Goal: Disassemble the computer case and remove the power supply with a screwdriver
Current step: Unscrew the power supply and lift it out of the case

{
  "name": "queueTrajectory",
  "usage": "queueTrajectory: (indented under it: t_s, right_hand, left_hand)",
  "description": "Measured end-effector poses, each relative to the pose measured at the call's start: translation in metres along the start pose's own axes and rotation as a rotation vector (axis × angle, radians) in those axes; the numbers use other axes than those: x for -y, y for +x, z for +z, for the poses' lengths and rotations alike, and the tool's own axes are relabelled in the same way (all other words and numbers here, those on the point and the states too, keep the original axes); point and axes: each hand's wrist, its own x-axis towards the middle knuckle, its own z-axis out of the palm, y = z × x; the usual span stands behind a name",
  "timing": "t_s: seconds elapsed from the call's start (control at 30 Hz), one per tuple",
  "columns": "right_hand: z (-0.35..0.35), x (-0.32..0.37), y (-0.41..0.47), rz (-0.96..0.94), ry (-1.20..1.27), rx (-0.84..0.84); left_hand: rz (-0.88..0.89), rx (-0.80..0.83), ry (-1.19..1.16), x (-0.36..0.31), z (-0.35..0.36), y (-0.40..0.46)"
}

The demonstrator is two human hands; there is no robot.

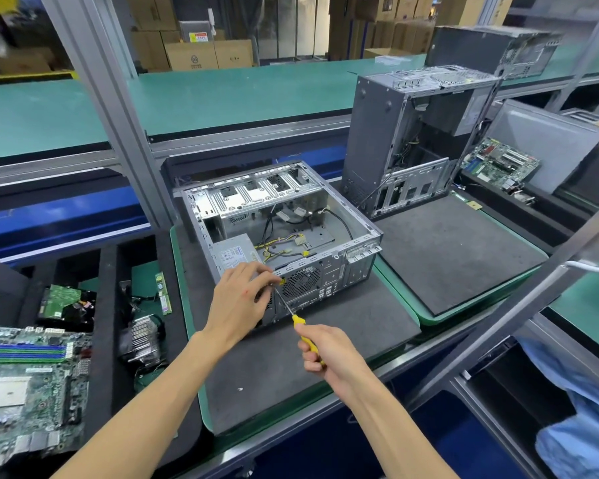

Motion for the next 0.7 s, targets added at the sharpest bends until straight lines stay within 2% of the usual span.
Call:
queueTrajectory:
  t_s: [0.2,0.3,0.43,0.7]
  right_hand:
    - [0.0055,-0.0014,-0.0017,0.193,0.100,0.120]
    - [0.0063,-0.0011,-0.0023,0.158,0.124,0.142]
    - [0.0049,0.0044,-0.0005,0.051,-0.036,0.095]
    - [-0.0009,0.0001,-0.0023,0.140,0.072,0.127]
  left_hand:
    - [0.018,0.006,0.011,0.0028,0.0010,-0.0021]
    - [0.024,0.001,0.011,0.0043,0.0022,-0.0031]
    - [0.048,-0.018,0.023,0.0059,0.0051,-0.0030]
    - [0.053,-0.023,0.045,0.0087,0.0096,-0.0021]
